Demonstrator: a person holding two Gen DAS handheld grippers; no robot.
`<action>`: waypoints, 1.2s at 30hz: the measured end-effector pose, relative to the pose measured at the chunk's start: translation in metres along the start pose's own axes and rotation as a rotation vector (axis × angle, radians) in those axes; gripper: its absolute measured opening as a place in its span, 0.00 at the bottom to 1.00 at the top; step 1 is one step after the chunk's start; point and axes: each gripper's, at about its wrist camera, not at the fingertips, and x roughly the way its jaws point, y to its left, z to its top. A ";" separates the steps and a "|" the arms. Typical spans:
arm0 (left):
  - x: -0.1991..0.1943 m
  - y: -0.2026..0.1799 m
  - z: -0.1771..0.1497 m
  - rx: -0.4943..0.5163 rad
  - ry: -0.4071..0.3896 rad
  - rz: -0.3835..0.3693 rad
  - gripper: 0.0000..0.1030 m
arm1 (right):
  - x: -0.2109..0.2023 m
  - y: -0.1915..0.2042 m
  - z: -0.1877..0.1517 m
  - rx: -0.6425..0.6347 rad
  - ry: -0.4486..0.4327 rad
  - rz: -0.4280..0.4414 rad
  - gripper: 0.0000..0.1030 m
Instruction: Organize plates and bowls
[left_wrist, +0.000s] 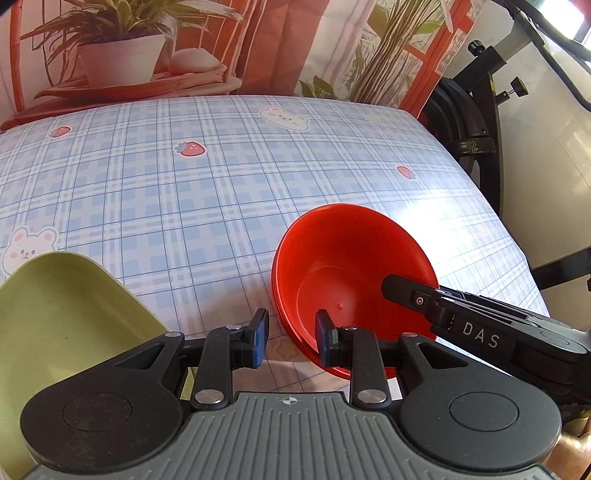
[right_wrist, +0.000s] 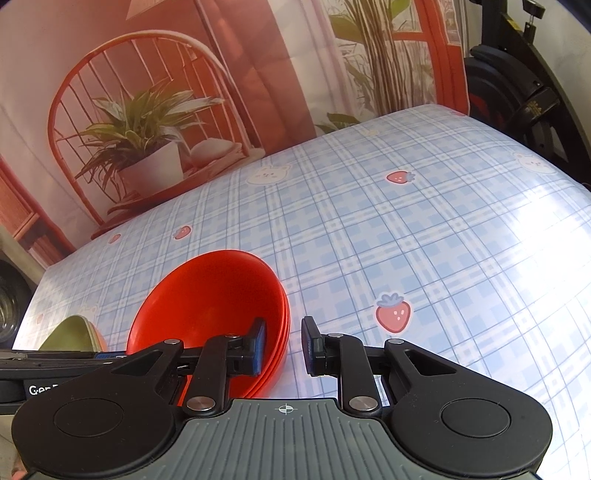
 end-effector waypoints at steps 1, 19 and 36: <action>0.001 0.000 0.000 -0.002 0.002 -0.004 0.27 | 0.000 0.000 0.000 0.000 0.000 0.001 0.17; -0.016 -0.001 -0.005 0.004 -0.030 -0.012 0.21 | -0.012 0.011 0.001 -0.032 -0.015 0.014 0.11; -0.089 0.042 -0.013 -0.033 -0.132 0.039 0.22 | -0.029 0.081 0.014 -0.096 0.003 0.126 0.12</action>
